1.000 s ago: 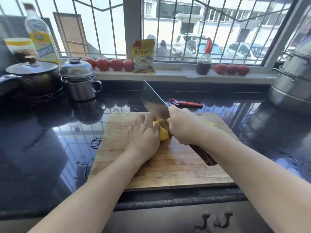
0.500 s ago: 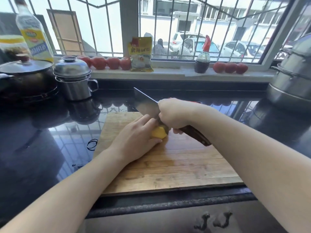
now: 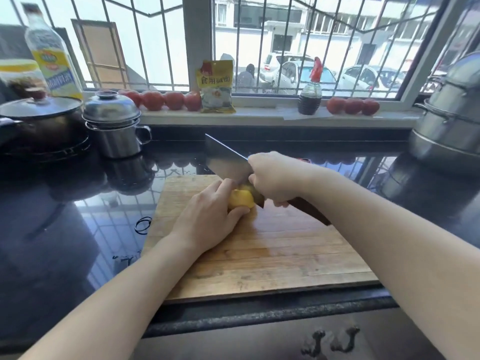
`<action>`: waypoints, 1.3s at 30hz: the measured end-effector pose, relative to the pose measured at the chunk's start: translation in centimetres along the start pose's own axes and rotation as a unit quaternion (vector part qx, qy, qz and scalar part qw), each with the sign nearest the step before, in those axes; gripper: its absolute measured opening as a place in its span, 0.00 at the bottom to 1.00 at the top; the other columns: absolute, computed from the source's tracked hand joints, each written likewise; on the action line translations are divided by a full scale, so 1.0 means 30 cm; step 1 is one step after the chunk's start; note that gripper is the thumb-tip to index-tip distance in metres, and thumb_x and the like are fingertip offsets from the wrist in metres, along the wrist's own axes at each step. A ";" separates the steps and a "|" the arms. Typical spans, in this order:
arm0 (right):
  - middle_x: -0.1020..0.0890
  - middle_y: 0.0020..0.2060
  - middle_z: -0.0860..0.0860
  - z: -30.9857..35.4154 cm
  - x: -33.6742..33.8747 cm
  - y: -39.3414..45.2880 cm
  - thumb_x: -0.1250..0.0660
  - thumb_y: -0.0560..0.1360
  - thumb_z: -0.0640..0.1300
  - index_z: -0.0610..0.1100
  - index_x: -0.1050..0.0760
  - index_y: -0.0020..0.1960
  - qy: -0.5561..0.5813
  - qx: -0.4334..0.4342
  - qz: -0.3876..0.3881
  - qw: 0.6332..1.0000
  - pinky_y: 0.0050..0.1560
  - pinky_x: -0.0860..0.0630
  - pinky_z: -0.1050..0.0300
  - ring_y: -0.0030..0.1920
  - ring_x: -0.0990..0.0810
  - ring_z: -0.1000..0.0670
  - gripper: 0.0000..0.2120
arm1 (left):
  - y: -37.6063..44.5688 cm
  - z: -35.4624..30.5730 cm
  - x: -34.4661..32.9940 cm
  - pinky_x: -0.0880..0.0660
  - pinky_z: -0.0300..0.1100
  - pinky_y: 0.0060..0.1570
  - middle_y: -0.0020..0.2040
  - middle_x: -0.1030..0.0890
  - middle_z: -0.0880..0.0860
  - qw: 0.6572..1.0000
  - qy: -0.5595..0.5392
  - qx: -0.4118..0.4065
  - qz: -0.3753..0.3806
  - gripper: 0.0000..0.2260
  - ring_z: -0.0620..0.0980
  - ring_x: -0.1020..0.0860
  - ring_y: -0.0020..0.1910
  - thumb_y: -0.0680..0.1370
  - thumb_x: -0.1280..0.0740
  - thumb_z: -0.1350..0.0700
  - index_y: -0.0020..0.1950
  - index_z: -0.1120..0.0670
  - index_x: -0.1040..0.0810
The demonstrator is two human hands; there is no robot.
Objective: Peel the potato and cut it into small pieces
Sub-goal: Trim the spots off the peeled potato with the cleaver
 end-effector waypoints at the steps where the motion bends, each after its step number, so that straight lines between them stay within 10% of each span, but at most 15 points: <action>1: 0.16 0.39 0.40 0.009 0.015 0.017 0.41 0.81 0.37 0.37 0.26 0.54 0.001 0.003 0.014 1.000 0.29 0.17 0.48 0.31 0.15 0.43 0.06 | 0.002 0.006 0.000 0.27 0.48 0.44 0.55 0.20 0.51 1.000 -0.002 0.009 -0.002 0.17 0.58 0.20 0.49 0.79 0.29 0.44 0.63 0.50 0.26; 8: 0.16 0.33 0.37 0.073 0.062 0.109 0.38 0.79 0.35 0.31 0.20 0.47 -0.024 0.015 0.097 0.995 0.27 0.19 0.55 0.26 0.18 0.44 0.10 | 0.007 0.009 -0.017 0.21 0.53 0.48 0.57 0.20 0.53 0.999 0.025 0.012 0.025 0.25 0.58 0.19 0.52 0.78 0.29 0.44 0.72 0.47 0.30; 18: 0.18 0.27 0.40 0.021 0.079 0.066 0.44 0.81 0.34 0.31 0.24 0.52 0.028 0.004 0.054 0.998 0.21 0.27 0.60 0.21 0.21 0.47 0.11 | -0.002 0.008 -0.008 0.24 0.54 0.42 0.45 0.18 0.53 1.000 0.011 0.019 -0.002 0.16 0.60 0.18 0.44 0.81 0.34 0.42 0.58 0.53 0.26; 29: 0.18 0.30 0.36 0.089 0.069 0.075 0.46 0.78 0.32 0.32 0.26 0.40 0.034 0.008 0.016 0.999 0.32 0.18 0.47 0.26 0.20 0.40 0.12 | 0.015 0.084 0.004 0.27 0.53 0.57 0.42 0.22 0.47 0.989 -0.057 0.136 0.018 0.21 0.52 0.24 0.54 0.77 0.41 0.37 0.55 0.51 0.20; 39: 0.19 0.38 0.42 0.107 0.048 0.065 0.39 0.79 0.35 0.38 0.29 0.54 0.007 0.021 -0.046 0.999 0.30 0.17 0.47 0.30 0.16 0.45 0.04 | 0.036 0.141 -0.023 0.31 0.56 0.60 0.43 0.28 0.45 0.979 -0.047 0.192 0.047 0.15 0.52 0.31 0.52 0.83 0.40 0.41 0.39 0.45 0.31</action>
Point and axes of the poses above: each hand's wrist, its own y-axis towards the middle knuckle, its own x-axis out of the back of the hand, z = x × y, the point moved 8 cm from there along y, towards the middle knuckle
